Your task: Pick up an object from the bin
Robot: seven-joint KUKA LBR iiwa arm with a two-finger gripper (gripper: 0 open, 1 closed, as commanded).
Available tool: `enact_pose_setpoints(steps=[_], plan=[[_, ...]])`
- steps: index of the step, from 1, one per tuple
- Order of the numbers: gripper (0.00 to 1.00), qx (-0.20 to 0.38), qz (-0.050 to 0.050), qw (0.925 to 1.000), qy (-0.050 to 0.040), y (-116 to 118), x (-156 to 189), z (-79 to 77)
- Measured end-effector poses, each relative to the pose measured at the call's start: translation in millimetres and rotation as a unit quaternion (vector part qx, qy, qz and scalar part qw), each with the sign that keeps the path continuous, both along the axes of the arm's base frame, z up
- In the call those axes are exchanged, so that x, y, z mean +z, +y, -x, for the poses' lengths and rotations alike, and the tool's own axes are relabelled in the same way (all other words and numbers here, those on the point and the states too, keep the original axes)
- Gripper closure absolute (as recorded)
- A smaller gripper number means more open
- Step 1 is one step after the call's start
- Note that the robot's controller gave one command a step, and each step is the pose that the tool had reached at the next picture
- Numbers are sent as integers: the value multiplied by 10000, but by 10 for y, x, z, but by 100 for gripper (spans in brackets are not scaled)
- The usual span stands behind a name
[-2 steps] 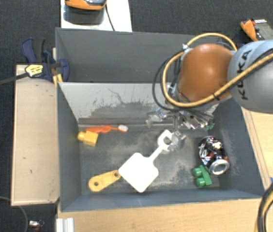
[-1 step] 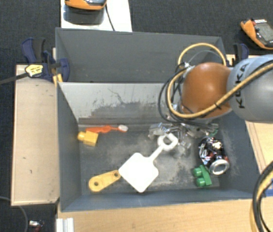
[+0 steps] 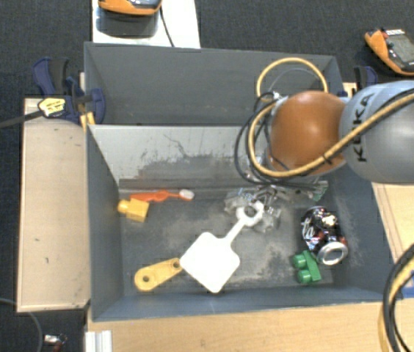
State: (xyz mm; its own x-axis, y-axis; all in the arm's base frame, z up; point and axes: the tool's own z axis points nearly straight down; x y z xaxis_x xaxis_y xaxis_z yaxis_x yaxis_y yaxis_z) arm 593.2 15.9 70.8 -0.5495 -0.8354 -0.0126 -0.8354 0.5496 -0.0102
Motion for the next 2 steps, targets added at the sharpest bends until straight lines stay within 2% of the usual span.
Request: enact_pose_setpoints(steps=[2], plan=[[100, -55, -14, 10000, -13, 5, 39, -8]])
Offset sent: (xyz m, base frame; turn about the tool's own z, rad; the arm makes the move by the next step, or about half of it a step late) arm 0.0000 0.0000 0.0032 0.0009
